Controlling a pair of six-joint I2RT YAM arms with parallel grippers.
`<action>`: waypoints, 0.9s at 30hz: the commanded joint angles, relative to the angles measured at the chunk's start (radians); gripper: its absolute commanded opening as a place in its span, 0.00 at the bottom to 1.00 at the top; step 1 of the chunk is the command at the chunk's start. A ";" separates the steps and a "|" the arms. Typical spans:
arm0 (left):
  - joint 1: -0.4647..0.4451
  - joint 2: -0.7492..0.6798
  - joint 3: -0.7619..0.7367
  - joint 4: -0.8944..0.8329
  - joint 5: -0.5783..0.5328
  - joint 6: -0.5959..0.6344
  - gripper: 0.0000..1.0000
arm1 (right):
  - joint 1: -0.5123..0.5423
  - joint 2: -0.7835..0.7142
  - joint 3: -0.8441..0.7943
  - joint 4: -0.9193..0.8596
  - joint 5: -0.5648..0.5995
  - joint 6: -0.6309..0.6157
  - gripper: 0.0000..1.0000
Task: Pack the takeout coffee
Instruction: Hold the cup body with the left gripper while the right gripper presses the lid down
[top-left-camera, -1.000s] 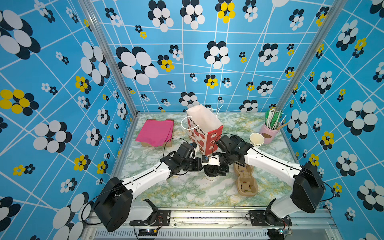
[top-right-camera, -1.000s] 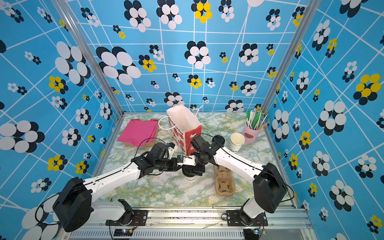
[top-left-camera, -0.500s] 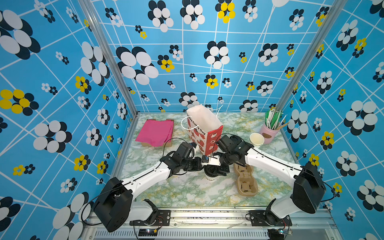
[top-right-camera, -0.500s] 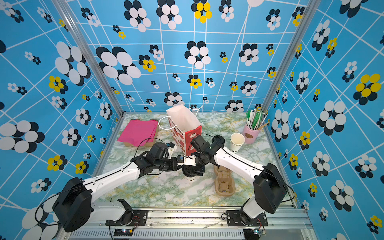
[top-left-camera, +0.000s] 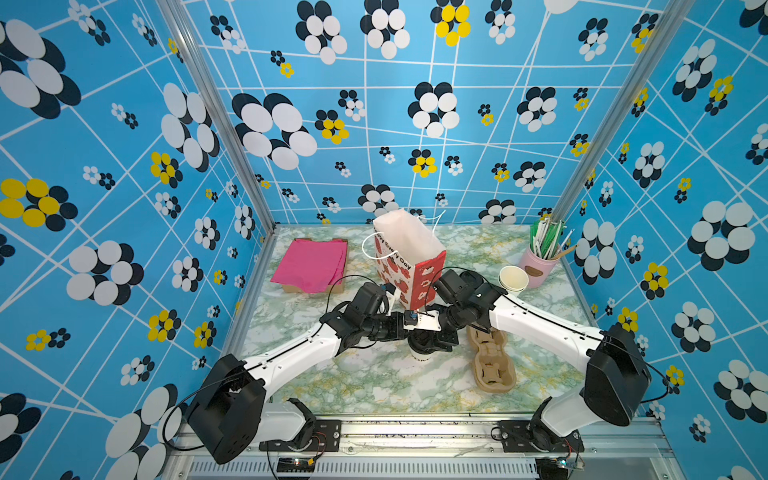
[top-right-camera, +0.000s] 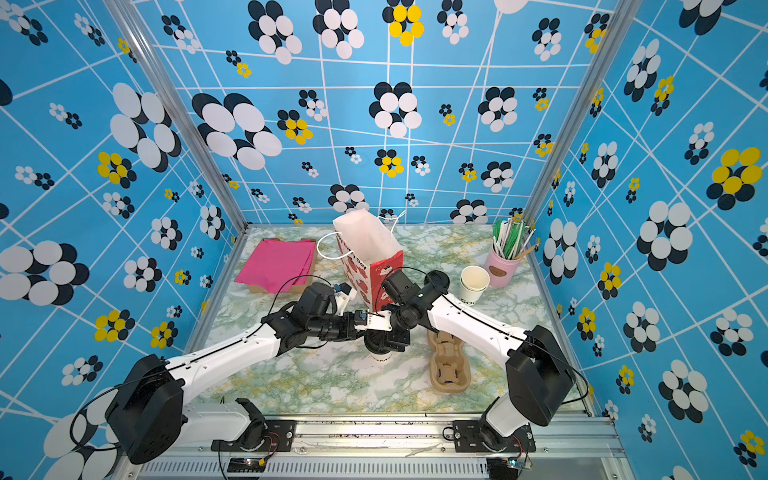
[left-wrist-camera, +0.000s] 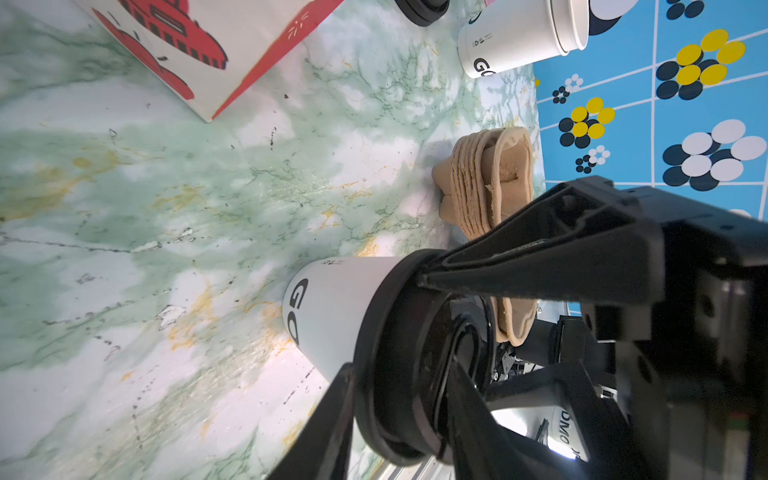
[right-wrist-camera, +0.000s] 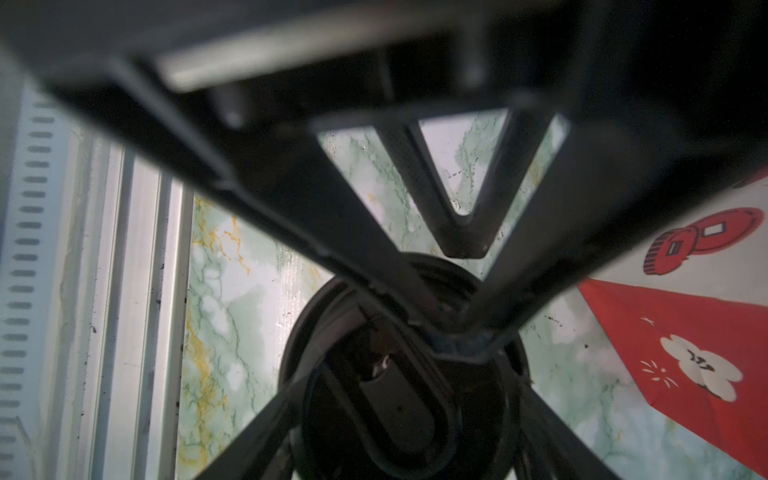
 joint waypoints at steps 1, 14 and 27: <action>-0.021 -0.002 0.027 0.081 0.098 0.004 0.40 | 0.008 0.115 -0.092 -0.126 0.115 -0.003 0.76; -0.030 0.057 0.060 -0.146 -0.031 0.089 0.39 | 0.005 0.104 -0.095 -0.111 0.109 0.012 0.77; -0.054 0.106 0.090 -0.229 -0.087 0.129 0.38 | 0.001 0.070 -0.099 -0.078 0.086 0.032 0.80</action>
